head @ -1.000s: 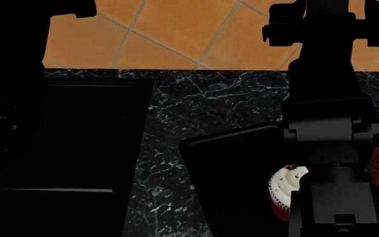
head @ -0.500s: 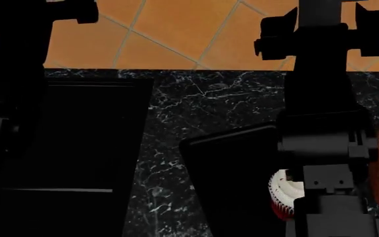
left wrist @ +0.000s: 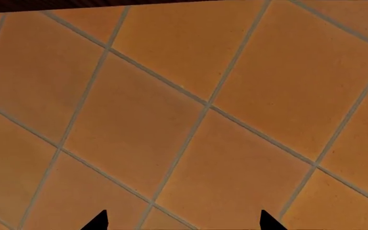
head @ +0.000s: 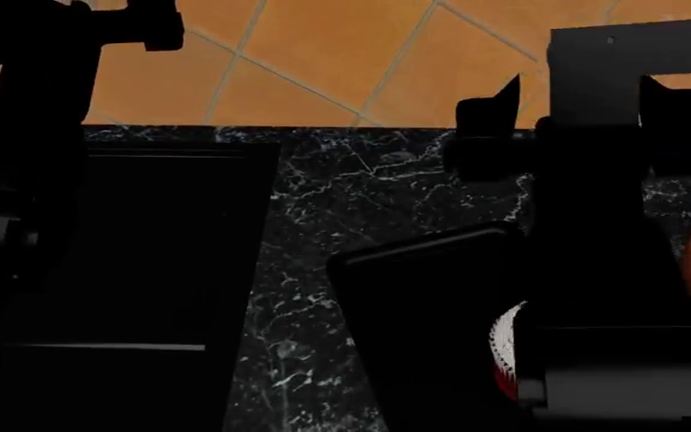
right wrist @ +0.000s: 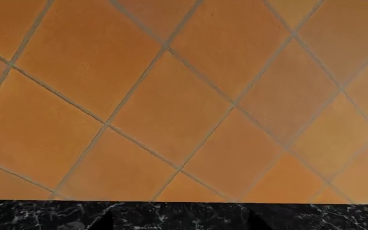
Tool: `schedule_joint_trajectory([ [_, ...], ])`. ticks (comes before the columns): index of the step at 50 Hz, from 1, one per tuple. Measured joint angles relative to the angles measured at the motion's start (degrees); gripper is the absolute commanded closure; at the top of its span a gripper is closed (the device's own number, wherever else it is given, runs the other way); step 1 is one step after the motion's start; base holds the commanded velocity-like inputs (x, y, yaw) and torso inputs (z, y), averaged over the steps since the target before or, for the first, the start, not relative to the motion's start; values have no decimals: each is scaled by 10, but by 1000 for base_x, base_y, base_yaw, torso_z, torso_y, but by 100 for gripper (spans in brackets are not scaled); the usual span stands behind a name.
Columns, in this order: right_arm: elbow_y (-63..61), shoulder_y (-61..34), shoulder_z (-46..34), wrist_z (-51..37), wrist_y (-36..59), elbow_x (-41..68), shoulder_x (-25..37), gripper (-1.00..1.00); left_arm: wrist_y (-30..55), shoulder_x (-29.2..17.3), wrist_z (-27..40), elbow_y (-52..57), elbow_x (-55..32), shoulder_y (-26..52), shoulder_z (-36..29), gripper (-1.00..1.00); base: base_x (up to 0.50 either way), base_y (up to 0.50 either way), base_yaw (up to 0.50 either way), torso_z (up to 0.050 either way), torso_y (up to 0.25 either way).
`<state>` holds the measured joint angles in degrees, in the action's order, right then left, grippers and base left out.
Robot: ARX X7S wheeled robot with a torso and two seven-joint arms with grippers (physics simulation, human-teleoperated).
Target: Move the fresh-baked cupcake off the tray onto the counter, and place the bowl used for mixing into the sink.
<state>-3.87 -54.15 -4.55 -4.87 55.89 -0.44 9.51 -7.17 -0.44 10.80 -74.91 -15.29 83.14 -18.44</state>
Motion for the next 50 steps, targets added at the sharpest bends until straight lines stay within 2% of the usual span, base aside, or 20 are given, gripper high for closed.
schedule_joint_trajectory([
  [17,-249,98,36,3,189,15,10,-100,2,1,0,0,-5,0,-14,-100,0,0,0,0,0],
  [37,-439,201,73,-7,316,37,9,-100,-1,0,5,0,-3,-2,-22,-100,0,0,0,0,0],
  [41,-457,218,95,-70,328,120,28,-100,0,0,5,0,-3,-2,-22,-100,0,0,0,0,0],
  [50,-455,227,157,-342,339,479,99,-100,-1,1,5,0,-2,-3,-23,-100,0,0,0,0,0],
])
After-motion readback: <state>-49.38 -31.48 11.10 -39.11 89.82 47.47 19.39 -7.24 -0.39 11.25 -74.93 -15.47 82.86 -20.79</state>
